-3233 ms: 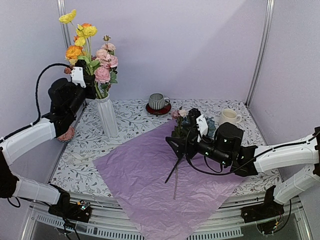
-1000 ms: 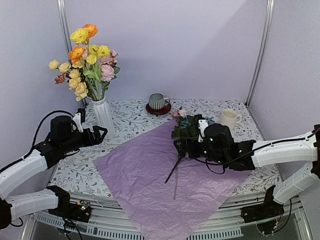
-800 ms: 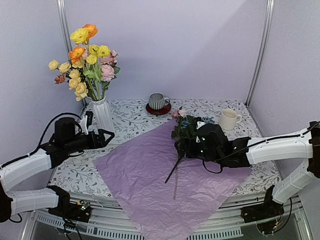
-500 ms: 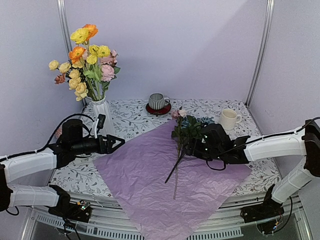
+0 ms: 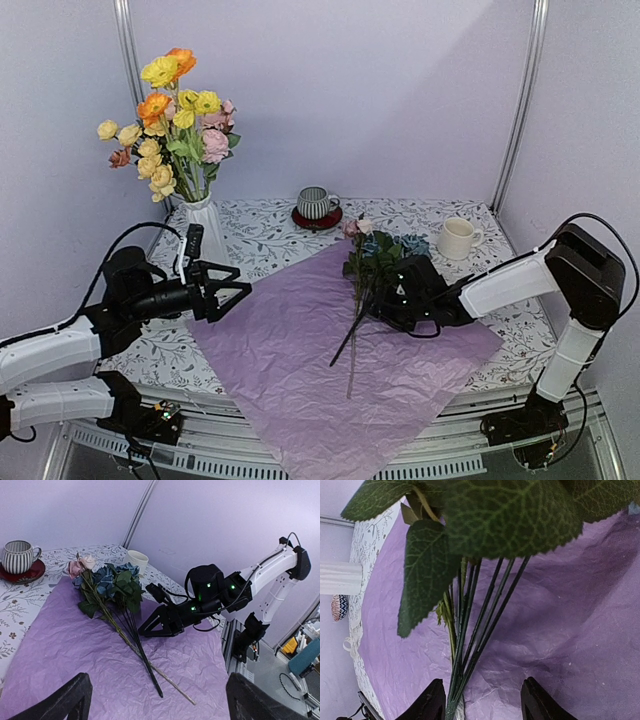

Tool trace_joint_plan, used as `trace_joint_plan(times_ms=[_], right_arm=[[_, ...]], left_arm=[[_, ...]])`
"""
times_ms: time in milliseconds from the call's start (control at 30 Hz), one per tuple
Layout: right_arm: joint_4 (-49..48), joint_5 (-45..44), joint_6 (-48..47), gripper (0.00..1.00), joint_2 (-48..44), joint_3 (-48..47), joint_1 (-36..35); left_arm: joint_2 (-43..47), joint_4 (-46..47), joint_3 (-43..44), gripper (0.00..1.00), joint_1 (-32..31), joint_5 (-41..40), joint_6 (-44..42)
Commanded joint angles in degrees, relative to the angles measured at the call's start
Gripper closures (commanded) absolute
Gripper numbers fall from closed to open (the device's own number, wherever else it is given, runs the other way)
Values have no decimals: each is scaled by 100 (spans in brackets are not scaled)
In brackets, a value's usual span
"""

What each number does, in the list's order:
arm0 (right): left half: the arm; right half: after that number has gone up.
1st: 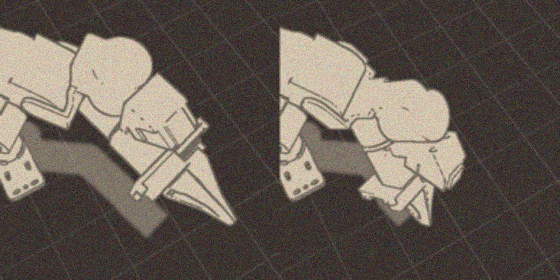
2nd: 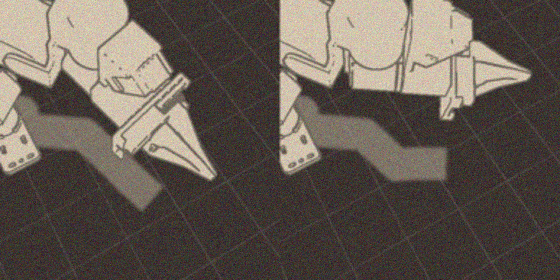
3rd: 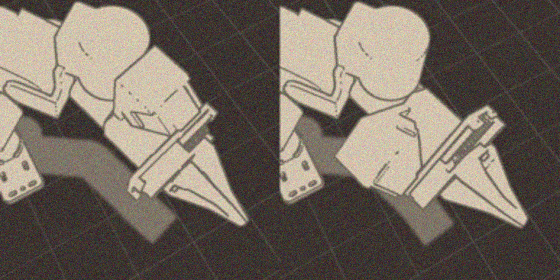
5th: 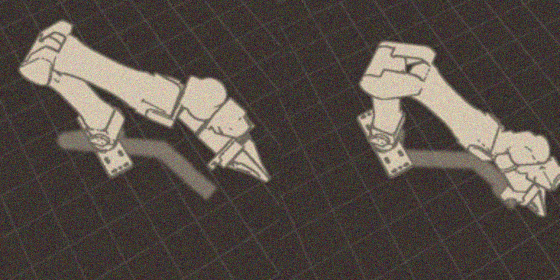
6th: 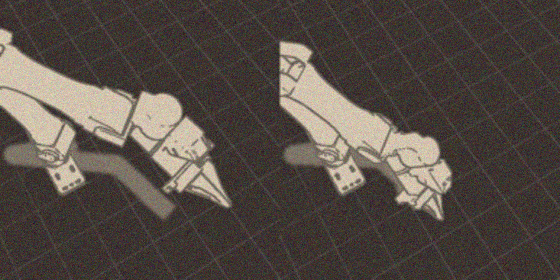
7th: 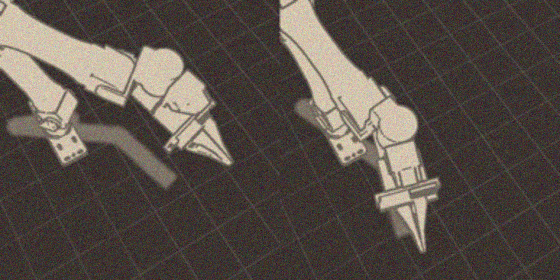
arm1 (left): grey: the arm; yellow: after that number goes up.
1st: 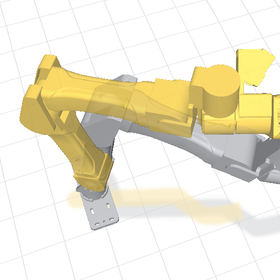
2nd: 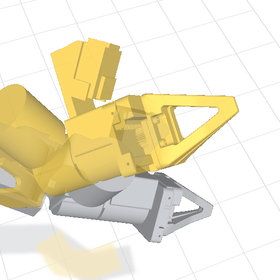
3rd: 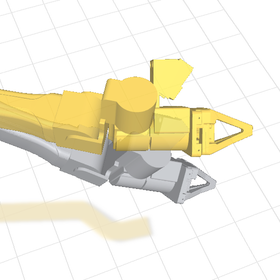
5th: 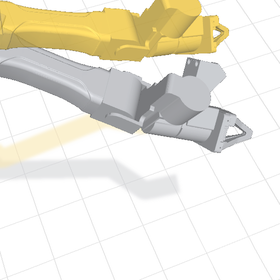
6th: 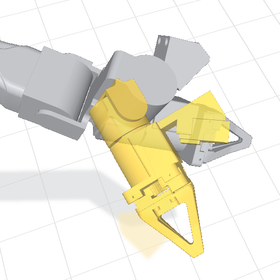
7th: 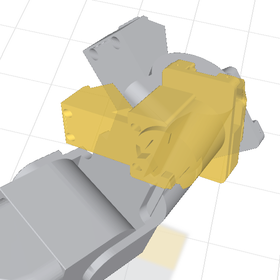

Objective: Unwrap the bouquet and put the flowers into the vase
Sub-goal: Pick up the fake flower from the flattened wrapping paper.

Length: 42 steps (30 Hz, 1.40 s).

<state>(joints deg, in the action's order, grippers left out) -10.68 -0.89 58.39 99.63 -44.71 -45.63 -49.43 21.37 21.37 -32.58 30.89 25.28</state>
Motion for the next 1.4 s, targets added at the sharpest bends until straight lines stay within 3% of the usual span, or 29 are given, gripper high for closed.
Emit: trace_joint_plan(times_ms=[0, 133, 233, 433, 767, 967, 1200, 1367], right_arm=[[-303, 150, 167, 48, 366, -379, 77], [-405, 207, 162, 49, 651, -544, 96], [-473, 304, 179, 58, 790, -611, 133], [-575, 317, 225, 96, 703, -589, 197], [-442, 64, -18, 97, -652, -139, 219], [-119, -148, -188, 96, -1514, 192, 238], [-11, 47, -724, 97, -2148, 394, 252], [-561, 466, -1144, 97, -2592, 691, 251]], left_arm=[[285, 49, -198, 4, -73, -255, -230], [410, -58, -190, 4, -73, -378, -227], [464, -115, -183, 4, -73, -429, -233], [535, -167, -225, 4, -74, -510, -190], [252, -83, -174, 4, -116, -541, 49], [-129, 81, -102, 5, -344, -995, 405], [-917, 333, 237, 5, -1226, -1863, 774], [-1967, 699, 596, 8, -1876, -2389, 836]])
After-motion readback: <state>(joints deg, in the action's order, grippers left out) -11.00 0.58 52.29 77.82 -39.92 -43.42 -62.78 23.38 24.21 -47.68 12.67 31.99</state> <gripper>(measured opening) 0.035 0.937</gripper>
